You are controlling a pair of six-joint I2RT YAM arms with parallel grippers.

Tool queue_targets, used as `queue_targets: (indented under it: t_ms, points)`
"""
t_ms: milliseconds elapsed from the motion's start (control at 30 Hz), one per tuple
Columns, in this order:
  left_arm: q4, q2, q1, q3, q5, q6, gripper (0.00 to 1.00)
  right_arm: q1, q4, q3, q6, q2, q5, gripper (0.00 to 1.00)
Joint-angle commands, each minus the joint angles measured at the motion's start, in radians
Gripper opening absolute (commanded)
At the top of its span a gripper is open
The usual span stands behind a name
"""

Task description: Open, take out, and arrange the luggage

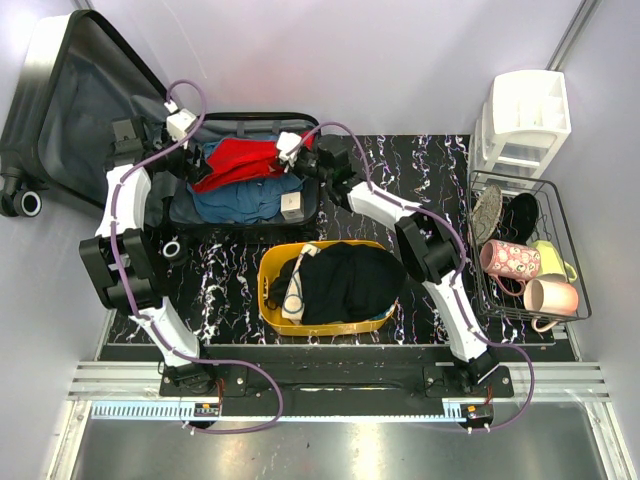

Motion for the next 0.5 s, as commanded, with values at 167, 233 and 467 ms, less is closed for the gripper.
queue_targets:
  t_ms: [167,233,467]
  points:
    - [0.319,-0.057,0.037,-0.025,-0.059,-0.309,0.78,-0.035,0.233,0.106,0.077,-0.166,0.123,0.00]
    - [0.341,-0.060,0.041,-0.024,-0.076,-0.320,0.78,-0.036,0.242,0.115,0.084,-0.173,0.133,0.00]
    - [0.313,-0.069,0.040,-0.010,-0.041,-0.287,0.79,-0.035,0.264,0.157,0.107,-0.209,0.138,0.00]
